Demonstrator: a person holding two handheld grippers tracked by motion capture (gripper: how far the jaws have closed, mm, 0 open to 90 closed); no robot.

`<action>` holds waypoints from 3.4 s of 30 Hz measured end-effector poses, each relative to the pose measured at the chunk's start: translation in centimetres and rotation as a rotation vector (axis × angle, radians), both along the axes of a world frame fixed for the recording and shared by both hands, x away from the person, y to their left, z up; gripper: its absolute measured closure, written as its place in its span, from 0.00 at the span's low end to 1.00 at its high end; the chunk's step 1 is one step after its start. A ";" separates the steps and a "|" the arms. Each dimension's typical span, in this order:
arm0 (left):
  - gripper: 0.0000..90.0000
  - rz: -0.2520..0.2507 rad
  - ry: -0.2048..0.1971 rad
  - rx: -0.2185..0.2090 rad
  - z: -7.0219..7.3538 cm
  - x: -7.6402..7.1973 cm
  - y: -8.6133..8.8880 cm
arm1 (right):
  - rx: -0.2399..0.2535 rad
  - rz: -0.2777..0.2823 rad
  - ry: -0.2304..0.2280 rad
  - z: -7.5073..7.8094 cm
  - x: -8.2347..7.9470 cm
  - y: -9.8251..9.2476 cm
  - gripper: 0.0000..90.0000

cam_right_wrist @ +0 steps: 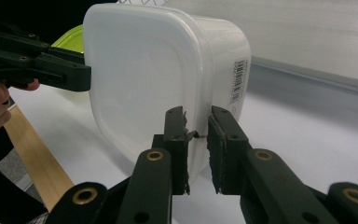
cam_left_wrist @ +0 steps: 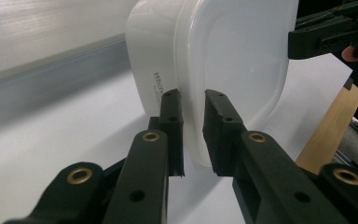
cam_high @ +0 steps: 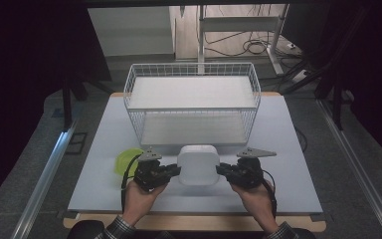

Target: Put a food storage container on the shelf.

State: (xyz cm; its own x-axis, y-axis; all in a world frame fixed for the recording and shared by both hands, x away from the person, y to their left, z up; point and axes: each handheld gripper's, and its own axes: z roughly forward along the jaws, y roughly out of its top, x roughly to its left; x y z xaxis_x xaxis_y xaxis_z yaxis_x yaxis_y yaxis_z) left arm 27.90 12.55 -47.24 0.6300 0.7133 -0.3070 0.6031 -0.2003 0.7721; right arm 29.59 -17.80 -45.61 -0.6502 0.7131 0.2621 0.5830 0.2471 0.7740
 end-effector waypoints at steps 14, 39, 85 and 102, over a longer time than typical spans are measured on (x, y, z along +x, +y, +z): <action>0.88 -0.007 -0.002 0.008 0.5 0.5 0.0 | 0.017 0.001 0.014 0.4 0.5 -0.2 0.86; 0.88 -0.003 -0.019 -0.001 1.8 1.2 0.4 | 0.036 0.007 0.023 1.2 1.2 -0.1 0.86; 0.88 0.005 -0.080 -0.158 12.6 9.1 2.5 | 0.161 -0.010 -0.061 12.3 8.9 0.6 0.87; 0.88 0.049 -0.107 -0.154 15.5 11.6 3.2 | 0.165 -0.030 -0.103 15.6 11.1 1.8 0.87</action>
State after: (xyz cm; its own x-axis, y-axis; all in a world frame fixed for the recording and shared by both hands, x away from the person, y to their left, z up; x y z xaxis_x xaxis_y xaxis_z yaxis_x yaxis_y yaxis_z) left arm 39.52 15.80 -31.70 0.6310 0.6935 -0.3478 0.5217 -0.0475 0.8518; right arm 40.70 -15.96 -30.01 -0.6588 0.6854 0.3101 0.5037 0.0957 0.8585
